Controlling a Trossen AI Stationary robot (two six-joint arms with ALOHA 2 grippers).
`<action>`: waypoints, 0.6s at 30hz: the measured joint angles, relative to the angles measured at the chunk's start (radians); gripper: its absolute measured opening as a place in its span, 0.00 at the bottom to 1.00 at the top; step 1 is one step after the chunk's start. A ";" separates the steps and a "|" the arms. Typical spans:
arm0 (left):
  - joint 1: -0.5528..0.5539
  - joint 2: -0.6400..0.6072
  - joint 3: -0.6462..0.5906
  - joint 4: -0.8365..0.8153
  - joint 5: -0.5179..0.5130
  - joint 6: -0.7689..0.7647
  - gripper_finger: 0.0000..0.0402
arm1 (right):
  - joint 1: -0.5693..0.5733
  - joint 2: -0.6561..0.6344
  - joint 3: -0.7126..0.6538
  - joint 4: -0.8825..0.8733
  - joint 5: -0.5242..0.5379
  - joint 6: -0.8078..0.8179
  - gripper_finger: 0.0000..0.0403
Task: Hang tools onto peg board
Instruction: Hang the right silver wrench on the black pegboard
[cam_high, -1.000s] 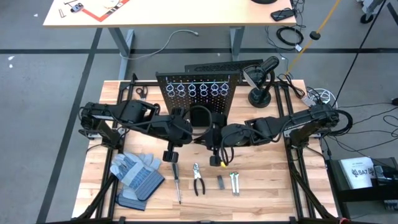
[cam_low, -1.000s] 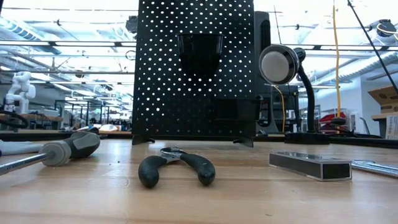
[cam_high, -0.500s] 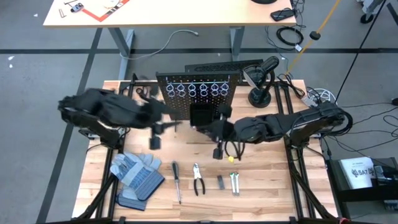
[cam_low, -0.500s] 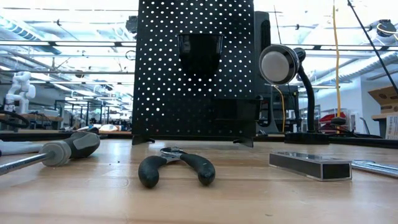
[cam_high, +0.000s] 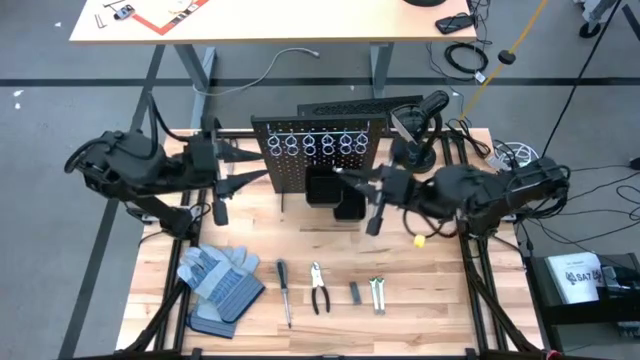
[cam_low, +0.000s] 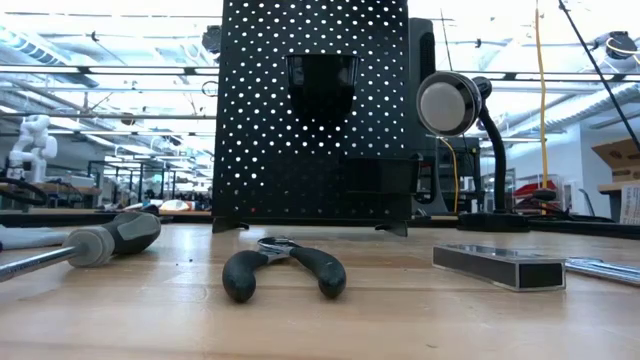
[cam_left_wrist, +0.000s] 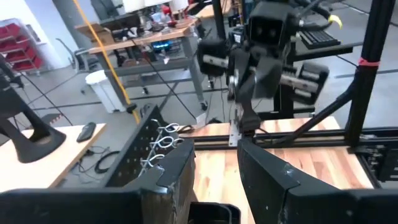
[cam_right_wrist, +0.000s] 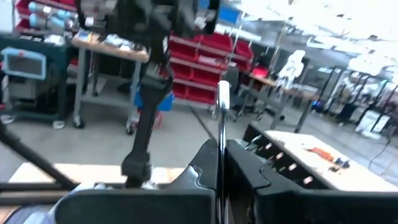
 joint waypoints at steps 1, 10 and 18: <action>0.000 0.000 0.000 0.000 -0.003 -0.001 0.33 | -0.002 -0.007 0.000 0.012 0.003 -0.011 0.01; -0.001 -0.006 0.000 0.002 -0.028 -0.056 0.33 | -0.071 -0.035 0.000 0.103 0.001 -0.070 0.01; -0.001 -0.008 0.000 0.002 -0.028 -0.056 0.33 | -0.189 -0.040 -0.025 0.146 -0.096 -0.017 0.01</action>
